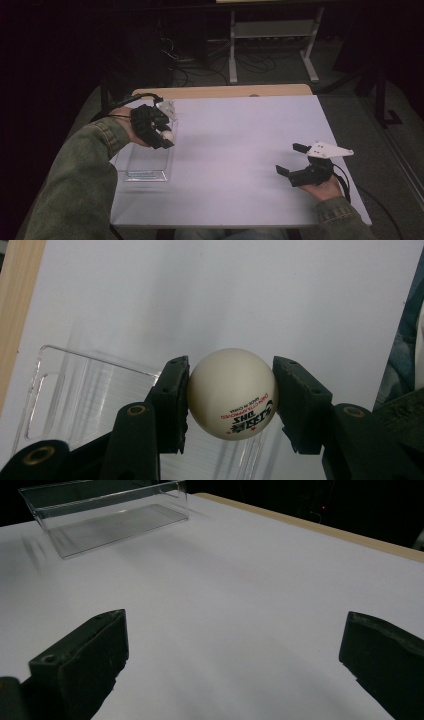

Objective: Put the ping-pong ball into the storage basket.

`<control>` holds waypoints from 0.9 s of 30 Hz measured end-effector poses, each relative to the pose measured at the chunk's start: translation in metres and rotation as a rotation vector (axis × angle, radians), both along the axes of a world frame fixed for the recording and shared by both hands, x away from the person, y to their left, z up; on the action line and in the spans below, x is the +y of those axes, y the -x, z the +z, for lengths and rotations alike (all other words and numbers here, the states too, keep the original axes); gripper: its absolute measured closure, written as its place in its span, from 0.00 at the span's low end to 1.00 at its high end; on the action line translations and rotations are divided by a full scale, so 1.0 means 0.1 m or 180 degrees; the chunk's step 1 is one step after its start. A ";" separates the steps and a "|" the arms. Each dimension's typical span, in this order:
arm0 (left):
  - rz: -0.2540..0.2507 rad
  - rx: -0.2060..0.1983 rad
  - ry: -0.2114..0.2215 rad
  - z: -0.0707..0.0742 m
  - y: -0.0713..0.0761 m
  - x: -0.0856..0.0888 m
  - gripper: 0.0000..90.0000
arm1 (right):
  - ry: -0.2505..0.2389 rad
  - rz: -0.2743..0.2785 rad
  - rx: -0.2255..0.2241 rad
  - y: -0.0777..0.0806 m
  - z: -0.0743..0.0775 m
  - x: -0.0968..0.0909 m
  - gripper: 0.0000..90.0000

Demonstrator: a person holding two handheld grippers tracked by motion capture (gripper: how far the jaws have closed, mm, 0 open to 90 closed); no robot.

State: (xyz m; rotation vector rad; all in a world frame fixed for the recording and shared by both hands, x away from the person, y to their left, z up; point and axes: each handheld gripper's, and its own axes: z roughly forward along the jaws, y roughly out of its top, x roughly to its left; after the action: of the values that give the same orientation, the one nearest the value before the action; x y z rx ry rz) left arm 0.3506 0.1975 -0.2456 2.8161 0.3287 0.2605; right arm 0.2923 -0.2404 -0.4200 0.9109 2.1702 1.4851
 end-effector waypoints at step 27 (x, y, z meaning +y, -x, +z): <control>0.0249 0.0012 0.0015 -0.10 -0.01 0.30 0.56 | 0.0012 -0.0003 0.0003 0.00 0.00 0.01 0.00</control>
State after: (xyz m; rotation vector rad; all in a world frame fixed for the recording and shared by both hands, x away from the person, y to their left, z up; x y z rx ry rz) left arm 0.3515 0.2279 -0.2552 2.8031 0.4406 0.2708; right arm 0.2924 -0.2399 -0.4204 0.9113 2.1722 1.4800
